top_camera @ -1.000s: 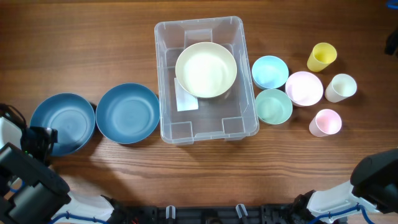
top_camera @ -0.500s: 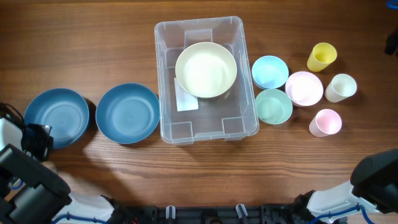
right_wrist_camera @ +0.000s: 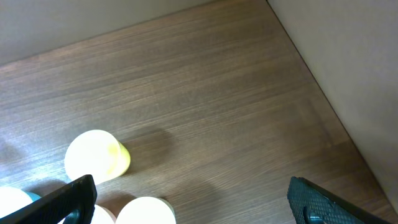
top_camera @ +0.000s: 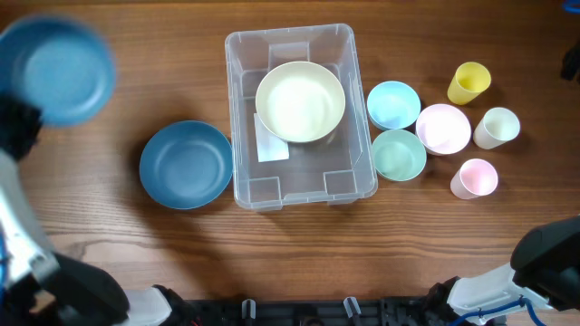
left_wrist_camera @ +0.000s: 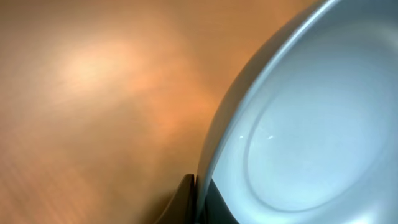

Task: Pack container
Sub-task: 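Carry the blue plate with the left gripper onto the cream bowl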

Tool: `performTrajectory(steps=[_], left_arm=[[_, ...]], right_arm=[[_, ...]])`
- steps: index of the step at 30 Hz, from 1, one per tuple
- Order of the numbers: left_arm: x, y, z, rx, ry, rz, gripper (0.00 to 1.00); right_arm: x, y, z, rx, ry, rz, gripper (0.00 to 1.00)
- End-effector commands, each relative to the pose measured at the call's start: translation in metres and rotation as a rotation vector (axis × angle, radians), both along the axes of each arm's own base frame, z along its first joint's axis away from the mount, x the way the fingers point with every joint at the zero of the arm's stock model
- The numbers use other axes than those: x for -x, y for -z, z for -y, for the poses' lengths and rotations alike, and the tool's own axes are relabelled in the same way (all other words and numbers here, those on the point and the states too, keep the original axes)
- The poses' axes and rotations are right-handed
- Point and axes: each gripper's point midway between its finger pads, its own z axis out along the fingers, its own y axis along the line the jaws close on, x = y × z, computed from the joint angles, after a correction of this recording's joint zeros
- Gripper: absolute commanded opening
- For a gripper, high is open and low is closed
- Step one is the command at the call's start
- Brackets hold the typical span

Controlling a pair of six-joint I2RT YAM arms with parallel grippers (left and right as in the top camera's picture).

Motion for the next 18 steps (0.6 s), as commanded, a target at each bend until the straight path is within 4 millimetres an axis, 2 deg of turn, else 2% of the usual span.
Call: performTrajectory(steps=[1, 5, 8, 10, 15, 18], left_arm=[[-0.047, -0.065, 0.138, -0.066, 0.519, 0.217, 0.04], [-0.063, -0.071, 0.241, -0.086, 0.758, 0.270, 0.04], [-0.068, -0.058, 0.293, -0.117, 0.851, 0.247, 0.04], [-0.070, -0.043, 0.318, -0.152, 0.881, 0.206, 0.04], [-0.073, -0.003, 0.363, -0.170, 0.963, 0.123, 0.04], [-0.076, 0.018, 0.380, -0.161, 0.998, 0.090, 0.04]], right_arm=[[-0.001, 0.011, 0.003, -0.001, 0.004, -0.026, 1.00], [-0.001, 0.011, 0.003, -0.001, 0.004, -0.026, 1.00], [-0.001, 0.011, 0.002, -0.002, 0.004, -0.027, 1.00], [-0.001, 0.011, 0.002, -0.001, 0.003, -0.026, 1.00], [-0.001, 0.011, 0.002, -0.001, 0.004, -0.026, 1.00], [-0.001, 0.011, 0.003, -0.001, 0.004, -0.027, 1.00]])
